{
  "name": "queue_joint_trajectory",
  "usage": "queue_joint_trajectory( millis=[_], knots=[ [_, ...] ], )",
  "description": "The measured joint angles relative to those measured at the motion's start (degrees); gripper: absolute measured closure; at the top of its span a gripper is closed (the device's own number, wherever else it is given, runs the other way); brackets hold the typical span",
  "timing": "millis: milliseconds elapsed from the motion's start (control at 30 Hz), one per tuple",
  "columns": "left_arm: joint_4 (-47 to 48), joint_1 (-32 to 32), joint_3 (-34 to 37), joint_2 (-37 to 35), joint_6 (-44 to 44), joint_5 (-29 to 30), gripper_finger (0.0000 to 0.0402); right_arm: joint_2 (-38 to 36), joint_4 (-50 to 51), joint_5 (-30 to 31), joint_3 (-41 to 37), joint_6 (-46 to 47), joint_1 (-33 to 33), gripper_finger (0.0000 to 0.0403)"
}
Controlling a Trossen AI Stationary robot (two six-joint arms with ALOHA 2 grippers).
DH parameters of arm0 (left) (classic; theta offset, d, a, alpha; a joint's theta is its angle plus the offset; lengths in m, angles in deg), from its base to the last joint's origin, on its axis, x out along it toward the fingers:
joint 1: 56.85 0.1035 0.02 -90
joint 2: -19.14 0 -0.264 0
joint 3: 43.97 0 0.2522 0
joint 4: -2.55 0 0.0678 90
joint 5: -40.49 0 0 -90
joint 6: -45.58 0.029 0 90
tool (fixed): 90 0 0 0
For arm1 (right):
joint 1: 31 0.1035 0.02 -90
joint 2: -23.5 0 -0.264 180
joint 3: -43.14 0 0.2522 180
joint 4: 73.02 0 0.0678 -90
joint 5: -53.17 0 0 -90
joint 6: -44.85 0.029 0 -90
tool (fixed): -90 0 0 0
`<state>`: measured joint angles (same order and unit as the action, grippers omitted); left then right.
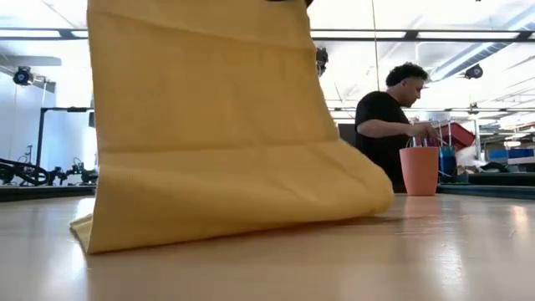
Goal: Set table place
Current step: Fold the yellow napkin
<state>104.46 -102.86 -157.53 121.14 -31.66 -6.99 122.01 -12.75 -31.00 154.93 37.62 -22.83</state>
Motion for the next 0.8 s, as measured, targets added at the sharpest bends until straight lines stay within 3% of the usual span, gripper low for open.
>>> queue_joint_trajectory(
  millis=[233, 800],
  knots=[
    [-1.6, 0.0, -0.3, -0.6, 0.1, 0.1, 0.0402, 0.2, -5.3, -1.0, -4.3, -5.5, -2.7, 0.0403],
    [1.9, 0.1, 0.2, -0.9, -2.6, 0.8, 0.0402, 1.0, -11.8, -11.8, -5.1, -13.5, -10.1, 0.0403]
  ],
)
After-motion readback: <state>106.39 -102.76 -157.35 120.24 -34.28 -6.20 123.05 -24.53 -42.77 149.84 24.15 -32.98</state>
